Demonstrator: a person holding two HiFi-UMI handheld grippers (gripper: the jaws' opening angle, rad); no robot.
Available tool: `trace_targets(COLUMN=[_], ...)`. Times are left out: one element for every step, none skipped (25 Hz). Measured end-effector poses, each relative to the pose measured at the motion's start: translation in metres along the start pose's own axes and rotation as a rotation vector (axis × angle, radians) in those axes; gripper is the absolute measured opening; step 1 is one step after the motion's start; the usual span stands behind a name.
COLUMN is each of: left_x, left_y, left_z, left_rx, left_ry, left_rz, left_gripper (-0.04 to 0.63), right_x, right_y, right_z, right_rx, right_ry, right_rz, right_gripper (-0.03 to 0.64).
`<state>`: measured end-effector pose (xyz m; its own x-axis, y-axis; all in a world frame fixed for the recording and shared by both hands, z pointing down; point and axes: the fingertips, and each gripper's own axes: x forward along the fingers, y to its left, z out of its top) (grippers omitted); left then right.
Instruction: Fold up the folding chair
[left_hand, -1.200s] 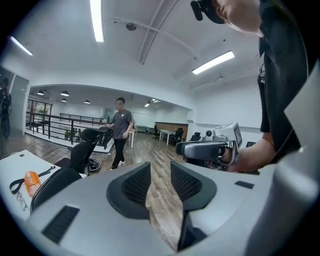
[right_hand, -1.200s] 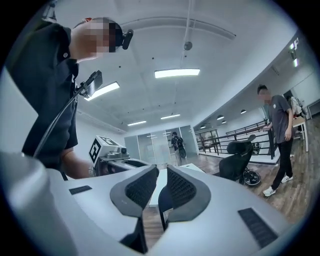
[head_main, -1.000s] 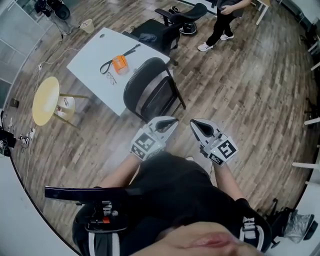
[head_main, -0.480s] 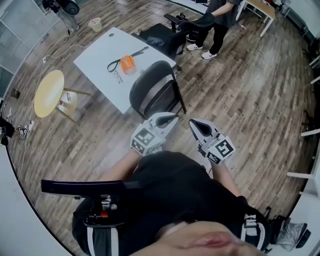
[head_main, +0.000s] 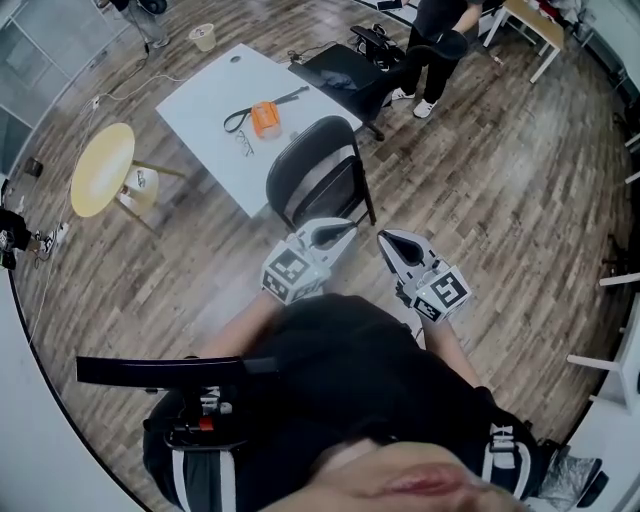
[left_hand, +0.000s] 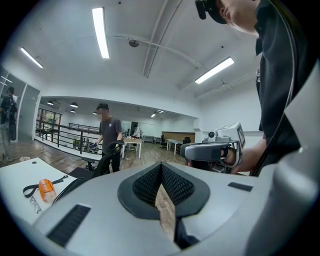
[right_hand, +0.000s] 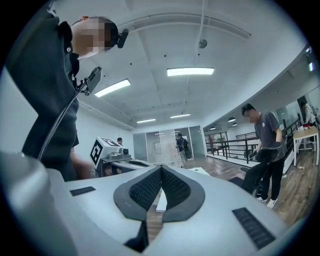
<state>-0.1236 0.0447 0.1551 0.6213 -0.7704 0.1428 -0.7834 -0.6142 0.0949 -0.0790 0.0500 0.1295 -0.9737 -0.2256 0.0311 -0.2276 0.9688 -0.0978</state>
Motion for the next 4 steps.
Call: trace_targets(left_x=[-0.0002,-0.0001,0.0002,0.0006], left_y=[0.0021,0.0043,0.0064,0.0085], left_z=[0.0,0.0,0.0001,0.0002], left_rx=[-0.004,-0.007,-0.009,-0.011], left_ry=[0.0,-0.001,-0.001,-0.002], left_rz=[0.003,0.005,0.007,0.009], left_gripper=[0.005,0.005,0.005,0.005], right_x=[0.0019,0.0036,0.0051,0.0067], right_y=[-0.0005,-0.0012,-0.002,-0.0028], right_z=[-0.0006,-0.0013,-0.0021,-0.0028], right_rx=[0.003,0.005,0.007,0.008], right_ry=[0.002,0.004,0.006,0.008], right_rz=[0.003,0.005,0.006,0.008], right_gripper=[0.009,0.009,0.009,0.009])
